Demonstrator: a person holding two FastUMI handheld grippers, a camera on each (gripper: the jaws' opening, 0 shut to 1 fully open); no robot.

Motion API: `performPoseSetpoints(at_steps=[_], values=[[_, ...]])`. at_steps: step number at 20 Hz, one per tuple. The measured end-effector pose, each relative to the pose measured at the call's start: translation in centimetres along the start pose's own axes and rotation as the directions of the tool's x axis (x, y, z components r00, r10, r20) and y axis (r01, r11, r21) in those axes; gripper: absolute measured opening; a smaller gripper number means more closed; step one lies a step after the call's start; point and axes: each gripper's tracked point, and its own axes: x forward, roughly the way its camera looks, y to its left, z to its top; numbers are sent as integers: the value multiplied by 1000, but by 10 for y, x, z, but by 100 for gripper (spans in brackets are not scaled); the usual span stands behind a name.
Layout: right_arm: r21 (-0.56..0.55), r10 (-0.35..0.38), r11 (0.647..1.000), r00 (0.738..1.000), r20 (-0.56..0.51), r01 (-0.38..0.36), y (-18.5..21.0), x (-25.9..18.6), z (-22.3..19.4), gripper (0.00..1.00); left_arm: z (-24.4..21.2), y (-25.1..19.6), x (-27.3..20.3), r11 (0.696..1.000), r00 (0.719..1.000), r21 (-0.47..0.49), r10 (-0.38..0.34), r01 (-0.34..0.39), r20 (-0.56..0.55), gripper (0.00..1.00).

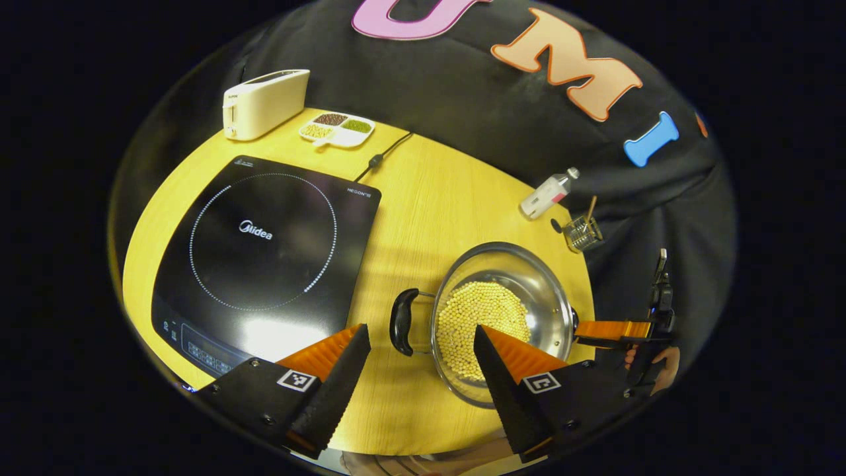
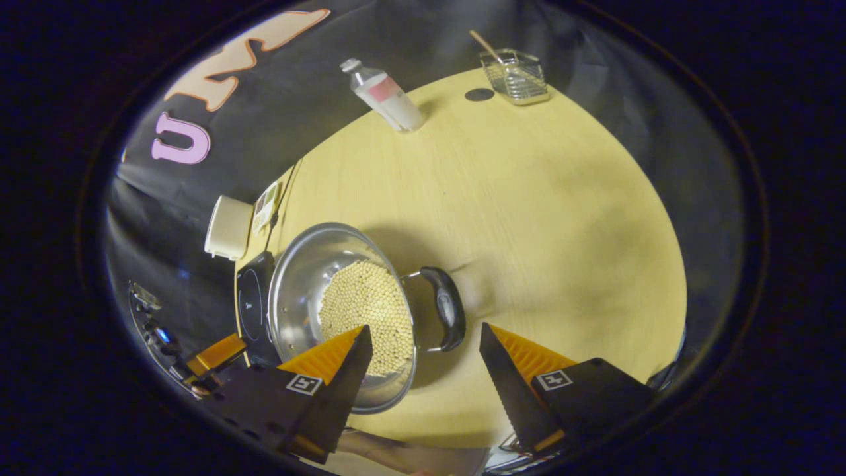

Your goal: First push the handle of the pot to place it horizontally, then grasp the pot with both hands and set it on the induction cooktop.

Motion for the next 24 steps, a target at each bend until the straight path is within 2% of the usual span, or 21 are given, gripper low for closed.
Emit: performPoseSetpoints(at_steps=[1,3,4,6,7,8,9,11,12,13,14,15,16,17,19,21,22,24], values=[[-7,17,1000,1000,-23,-17,-1,5,2,94,-3,2,8,1000,999,-5,13,-13,-30,100],[-33,50,998,996,-67,-52,1,14,4,94,-9,6,21,999,995,-9,33,-34,-92,98],[-49,62,997,995,-84,-67,2,18,6,94,-12,7,27,999,992,-6,35,-36,-121,100],[-71,79,994,990,-115,-88,4,27,8,93,-17,3,39,1000,985,4,23,-23,-173,98],[-72,89,992,987,-135,-100,5,32,7,99,-19,4,43,999,979,22,27,-23,-204,98],[-72,100,991,982,-159,-113,7,35,5,98,-21,4,48,998,972,50,35,-24,-232,98],[-75,103,990,979,-178,-117,7,38,3,89,-21,5,51,997,968,75,43,-25,-248,97],[-96,104,987,973,-205,-125,4,44,0,87,-22,6,59,993,957,112,52,-20,-287,97],[-102,106,986,972,-209,-129,5,46,0,84,-24,7,62,992,951,121,57,-20,-305,100],[-111,109,984,968,-224,-136,7,47,-3,70,-26,5,65,992,945,122,57,-18,-321,96],[-120,107,983,968,-226,-137,7,48,-3,80,-29,4,68,993,941,113,55,-18,-335,100],[-134,100,982,969,-228,-133,6,52,-5,70,-32,3,71,996,937,93,49,-17,-346,94],[-150,79,982,972,-220,-114,0,54,-2,70,-34,5,71,995,931,88,69,-40,-358,92],[-150,79,982,971,-226,-114,-2,59,-5,63,-36,14,71,992,929,105,105,-72,-356,82],[-131,81,985,968,-236,-114,-2,57,-5,48,-35,16,71,993,928,72,118,-98,-354,64],[-135,79,985,969,-233,-112,-1,55,-4,48,-39,16,69,990,921,71,136,-119,-364,59],[-153,66,983,970,-232,-104,-3,54,-7,54,-38,14,66,989,921,79,148,-128,-360,58],[-193,44,977,969,-245,-93,-9,49,-12,54,-35,10,62,984,922,115,170,-138,-347,58]])
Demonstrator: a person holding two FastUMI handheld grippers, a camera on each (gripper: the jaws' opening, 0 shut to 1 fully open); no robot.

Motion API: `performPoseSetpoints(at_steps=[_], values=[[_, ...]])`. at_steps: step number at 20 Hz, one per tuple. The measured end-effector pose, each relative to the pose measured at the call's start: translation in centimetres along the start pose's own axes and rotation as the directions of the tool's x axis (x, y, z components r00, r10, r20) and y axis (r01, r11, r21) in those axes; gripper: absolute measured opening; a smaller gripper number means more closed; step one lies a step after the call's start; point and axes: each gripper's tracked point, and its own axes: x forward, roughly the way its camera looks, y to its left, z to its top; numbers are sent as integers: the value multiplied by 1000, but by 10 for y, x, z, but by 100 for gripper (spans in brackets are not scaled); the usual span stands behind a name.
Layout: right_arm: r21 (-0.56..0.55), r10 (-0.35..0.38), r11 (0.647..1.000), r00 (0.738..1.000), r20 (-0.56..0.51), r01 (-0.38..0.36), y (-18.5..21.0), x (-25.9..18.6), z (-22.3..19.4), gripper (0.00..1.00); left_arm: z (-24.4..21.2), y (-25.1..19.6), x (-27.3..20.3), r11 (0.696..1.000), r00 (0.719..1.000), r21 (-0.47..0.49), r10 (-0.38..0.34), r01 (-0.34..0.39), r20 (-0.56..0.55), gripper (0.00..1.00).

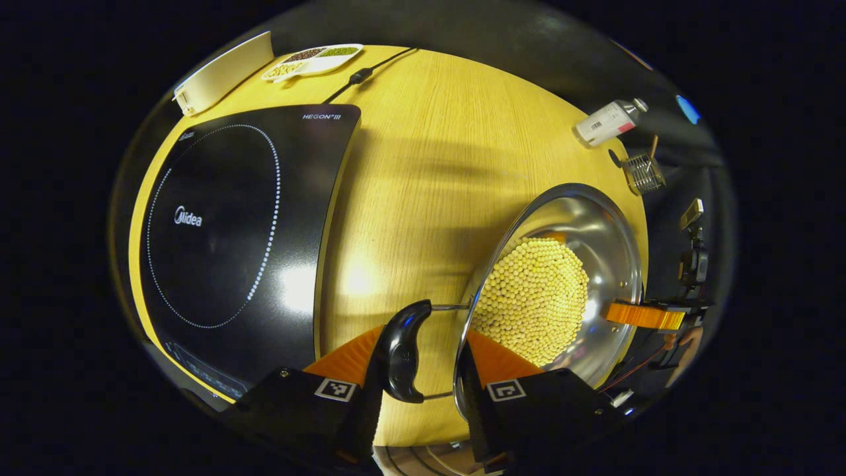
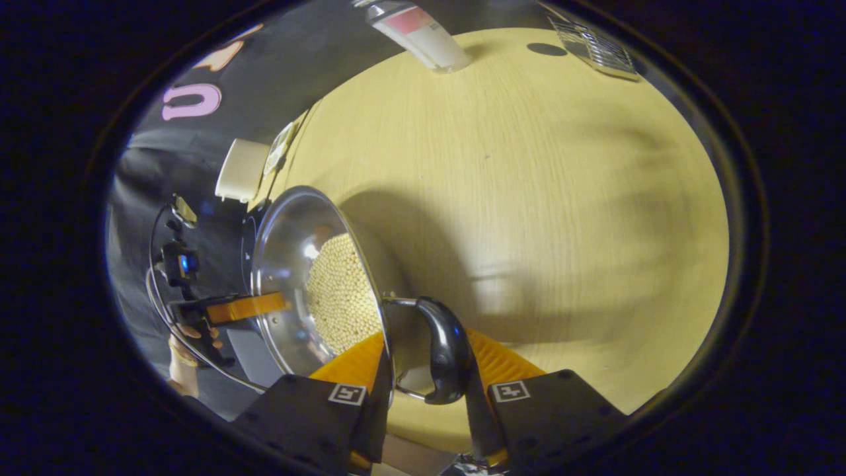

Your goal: First push the handle of the pot to place it horizontally, then grasp the pot with both hands and set it on the induction cooktop.

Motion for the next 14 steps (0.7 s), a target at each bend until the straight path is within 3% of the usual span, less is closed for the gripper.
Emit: performPoseSetpoints(at_steps=[3,5,14], values=[[7,-3,1000,1000,3,3,1,-13,-7,54,5,1,-3,1000,1000,6,-4,4,1,57],[11,-8,1000,1000,11,8,0,-26,-16,48,7,6,-4,1000,1000,-9,-20,19,-21,57],[39,-2,999,1000,2,2,28,-47,-63,49,22,7,-11,1000,998,8,-24,24,-52,57]])
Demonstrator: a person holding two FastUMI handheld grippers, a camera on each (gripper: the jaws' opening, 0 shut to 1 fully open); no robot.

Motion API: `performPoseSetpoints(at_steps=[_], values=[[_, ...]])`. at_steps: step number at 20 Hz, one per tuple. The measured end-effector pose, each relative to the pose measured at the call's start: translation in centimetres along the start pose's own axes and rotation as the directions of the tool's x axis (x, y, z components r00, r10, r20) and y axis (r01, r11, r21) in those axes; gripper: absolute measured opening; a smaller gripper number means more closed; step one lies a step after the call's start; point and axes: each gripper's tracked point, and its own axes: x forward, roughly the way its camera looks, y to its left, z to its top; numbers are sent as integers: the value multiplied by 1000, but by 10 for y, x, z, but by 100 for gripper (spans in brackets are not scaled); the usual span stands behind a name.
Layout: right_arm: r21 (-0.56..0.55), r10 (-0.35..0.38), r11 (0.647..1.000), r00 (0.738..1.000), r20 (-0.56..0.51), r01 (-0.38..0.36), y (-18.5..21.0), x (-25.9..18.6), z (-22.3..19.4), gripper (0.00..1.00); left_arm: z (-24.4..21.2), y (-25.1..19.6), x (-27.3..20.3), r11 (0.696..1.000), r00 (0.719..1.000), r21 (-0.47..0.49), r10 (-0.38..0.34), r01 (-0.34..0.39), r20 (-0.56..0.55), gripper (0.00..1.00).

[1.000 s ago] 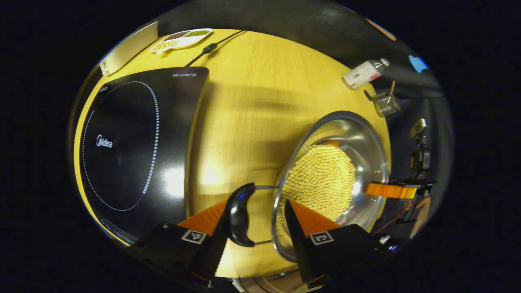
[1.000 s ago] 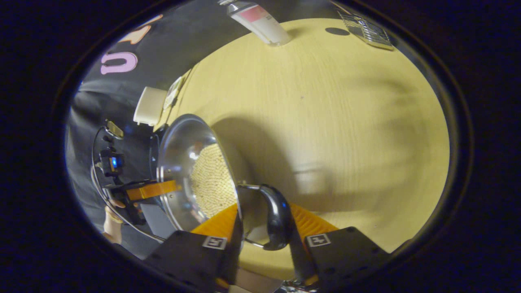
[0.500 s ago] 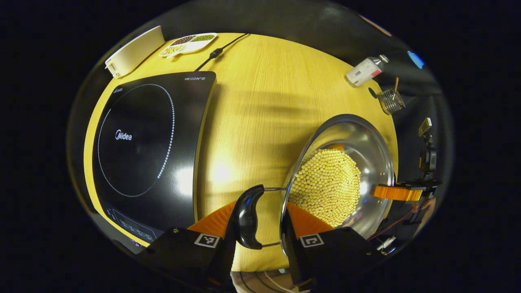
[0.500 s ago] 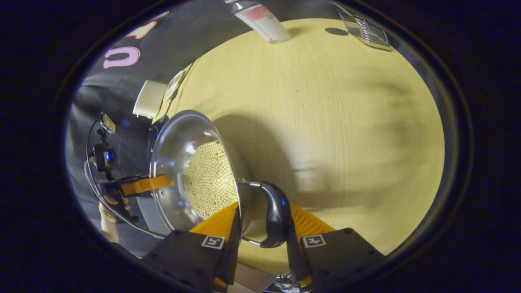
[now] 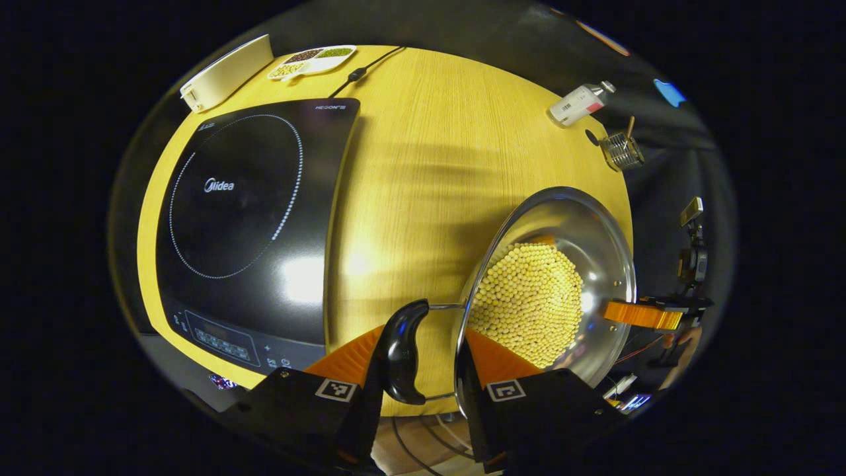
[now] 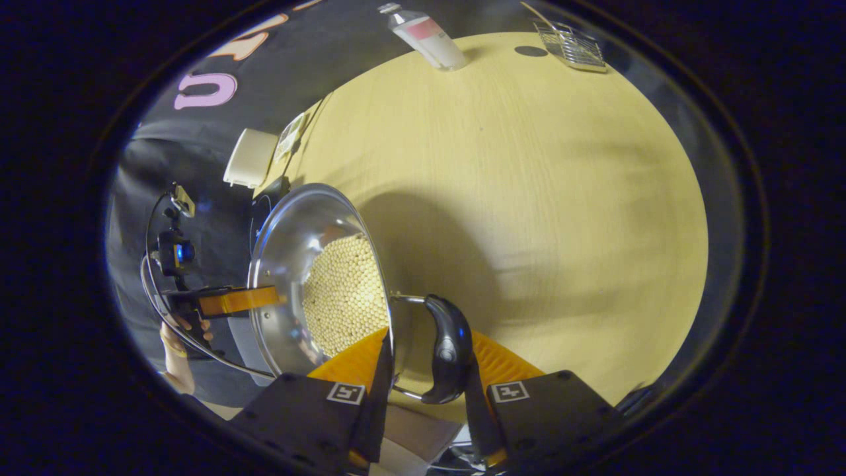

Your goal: First push the handle of the pot to place it horizontally, then grasp the pot with both hands and set it on the induction cooktop.

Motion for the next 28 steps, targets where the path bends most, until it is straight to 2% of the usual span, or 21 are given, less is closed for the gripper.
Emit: performPoseSetpoints(at_steps=[4,10,11,12,15,16,17,21,28], values=[[-8,9,1000,1000,2,-9,37,5,-8,48,0,-1,-2,1000,1000,-1,2,-2,14,57],[-25,1,1000,1000,27,0,116,18,-11,48,-2,-2,6,1000,996,5,-28,28,82,57],[-31,-4,1000,999,34,5,130,25,-10,48,-3,-2,5,1000,996,0,-27,27,90,57],[-35,-7,999,999,42,8,145,31,-9,54,-2,-1,6,1000,995,-4,-25,25,99,57],[-36,-6,999,998,63,8,190,55,-4,54,-1,0,6,1000,992,-15,-11,13,122,57],[-43,-5,999,998,68,8,205,66,0,54,-1,0,6,1000,992,-13,-2,4,129,57],[-50,-6,999,997,73,9,218,75,1,48,-1,1,6,1000,990,-12,8,-6,139,57],[-71,1,997,995,99,6,271,111,17,48,-2,1,8,999,982,-1,40,-40,186,57],[-80,-32,996,988,151,45,308,151,45,48,2,0,2,995,955,52,66,-85,290,57]])
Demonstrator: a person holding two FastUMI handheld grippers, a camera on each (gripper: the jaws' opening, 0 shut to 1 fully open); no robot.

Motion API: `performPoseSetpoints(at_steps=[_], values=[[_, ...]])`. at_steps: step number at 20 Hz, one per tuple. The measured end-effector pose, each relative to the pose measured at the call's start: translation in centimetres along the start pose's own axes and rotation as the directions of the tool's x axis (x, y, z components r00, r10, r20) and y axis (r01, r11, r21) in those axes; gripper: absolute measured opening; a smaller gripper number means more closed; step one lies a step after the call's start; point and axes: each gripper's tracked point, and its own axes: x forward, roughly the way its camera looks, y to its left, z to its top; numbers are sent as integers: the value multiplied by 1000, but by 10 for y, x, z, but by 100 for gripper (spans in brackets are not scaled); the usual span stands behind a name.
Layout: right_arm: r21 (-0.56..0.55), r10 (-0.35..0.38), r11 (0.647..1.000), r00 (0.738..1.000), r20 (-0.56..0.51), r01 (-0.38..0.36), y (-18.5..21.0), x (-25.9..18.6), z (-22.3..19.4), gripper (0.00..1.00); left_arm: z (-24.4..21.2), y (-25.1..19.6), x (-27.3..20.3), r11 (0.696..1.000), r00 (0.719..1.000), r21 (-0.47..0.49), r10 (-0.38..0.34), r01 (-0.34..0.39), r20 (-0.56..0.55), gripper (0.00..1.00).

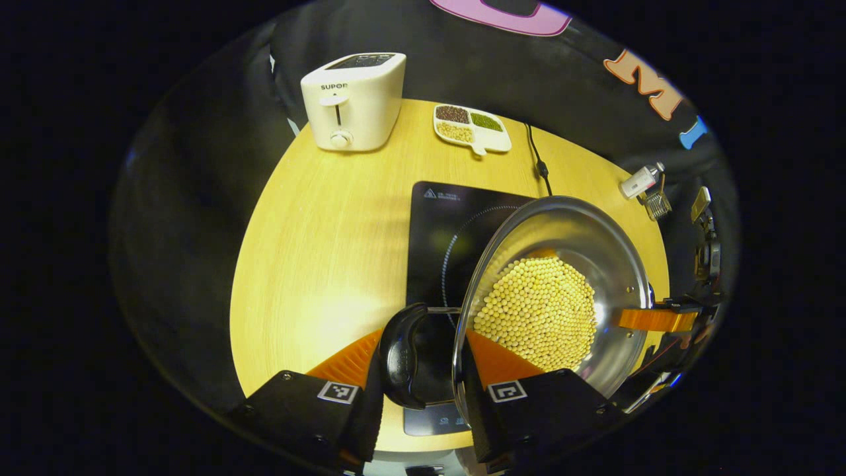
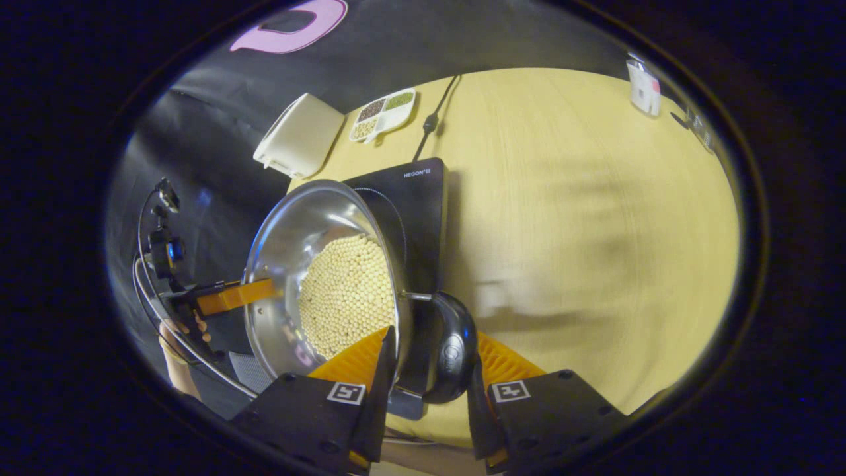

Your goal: First push the handle of the pot to place it horizontally, then grasp the pot with both hands and set it on the induction cooktop.

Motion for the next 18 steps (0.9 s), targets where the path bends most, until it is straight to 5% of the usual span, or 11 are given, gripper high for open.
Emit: performPoseSetpoints(at_steps=[18], values=[[29,5,1000,993,118,-8,9,16,50,54,-5,6,-1,999,994,-21,29,-26,110,63]])
